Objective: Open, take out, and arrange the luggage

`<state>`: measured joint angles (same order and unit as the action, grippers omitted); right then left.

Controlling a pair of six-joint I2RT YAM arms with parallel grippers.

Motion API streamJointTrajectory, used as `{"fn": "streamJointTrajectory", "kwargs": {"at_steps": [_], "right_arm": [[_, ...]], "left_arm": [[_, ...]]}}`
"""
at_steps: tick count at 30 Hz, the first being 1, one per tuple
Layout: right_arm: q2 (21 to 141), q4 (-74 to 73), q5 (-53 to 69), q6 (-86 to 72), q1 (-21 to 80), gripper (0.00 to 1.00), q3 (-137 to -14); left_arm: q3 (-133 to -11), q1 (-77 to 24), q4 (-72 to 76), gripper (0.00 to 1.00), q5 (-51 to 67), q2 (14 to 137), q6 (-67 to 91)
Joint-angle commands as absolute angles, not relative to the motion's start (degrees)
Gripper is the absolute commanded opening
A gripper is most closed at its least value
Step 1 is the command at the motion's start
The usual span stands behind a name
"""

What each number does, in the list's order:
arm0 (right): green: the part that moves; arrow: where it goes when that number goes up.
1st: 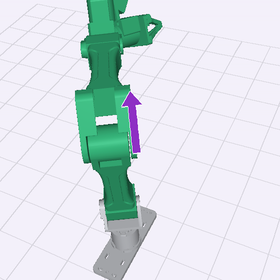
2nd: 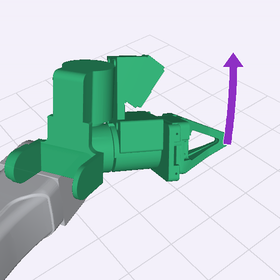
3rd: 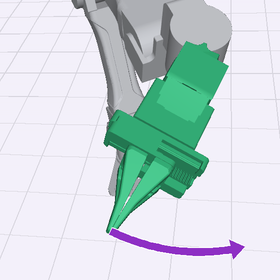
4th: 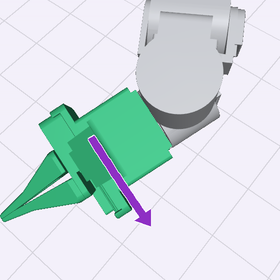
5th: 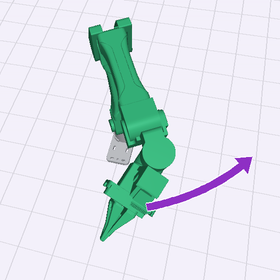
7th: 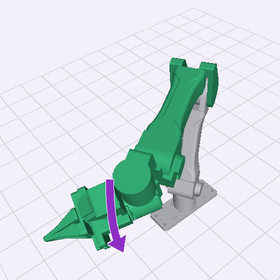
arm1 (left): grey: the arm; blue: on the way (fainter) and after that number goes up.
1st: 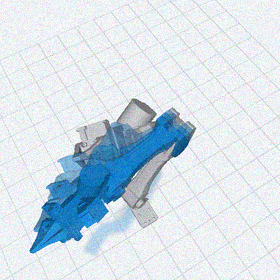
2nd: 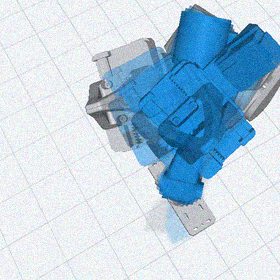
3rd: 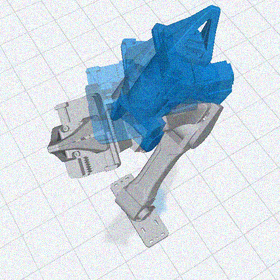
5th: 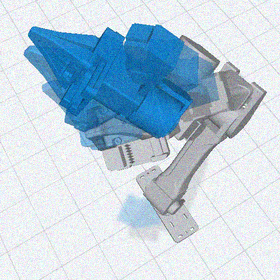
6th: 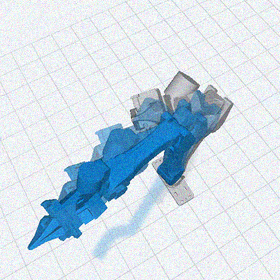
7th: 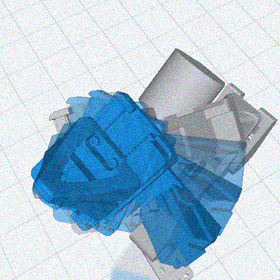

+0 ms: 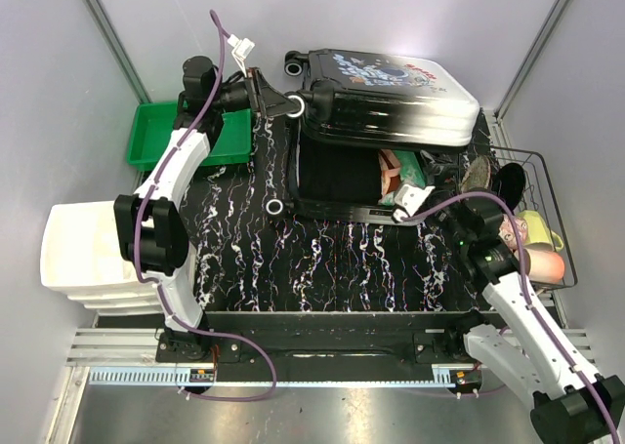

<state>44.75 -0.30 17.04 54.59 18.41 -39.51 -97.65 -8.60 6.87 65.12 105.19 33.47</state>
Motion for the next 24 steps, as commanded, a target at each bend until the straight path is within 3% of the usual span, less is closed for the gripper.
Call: {"fn": "streamJointTrajectory", "kwargs": {"at_steps": [1,5,14,17,20,21,22,24], "right_arm": [[46.05,17.48,12.57,69.50,21.35,1.00,-37.62],[51.76,27.05,11.16,78.29,21.88,1.00,-34.63],[69.33,42.44,8.53,81.91,21.97,1.00,-43.41],[74.96,48.94,7.21,83.23,21.97,0.95,-46.65],[78.65,50.28,5.81,82.97,21.89,0.70,-52.00],[80.05,49.40,5.63,82.79,21.80,0.58,-53.42],[80.68,49.05,5.63,82.01,21.36,0.40,-54.92],[82.52,47.29,5.71,81.57,21.09,0.25,-59.49]], "left_arm": [[-102.65,-6.59,20.56,0.00,56.78,106.87,44.46],[-103.36,-6.50,22.15,0.00,56.69,107.84,46.76],[-102.57,-6.42,21.53,0.00,56.95,107.31,46.05],[-102.57,-6.33,21.62,0.00,57.04,107.40,46.05],[-102.04,-6.07,21.53,0.00,56.95,107.32,46.14],[-101.95,-5.98,21.53,0.00,56.95,107.31,46.06],[-101.87,-5.80,21.19,0.03,56.95,107.14,45.71],[-101.78,-5.10,18.73,0.27,56.78,106.53,42.04]]}}
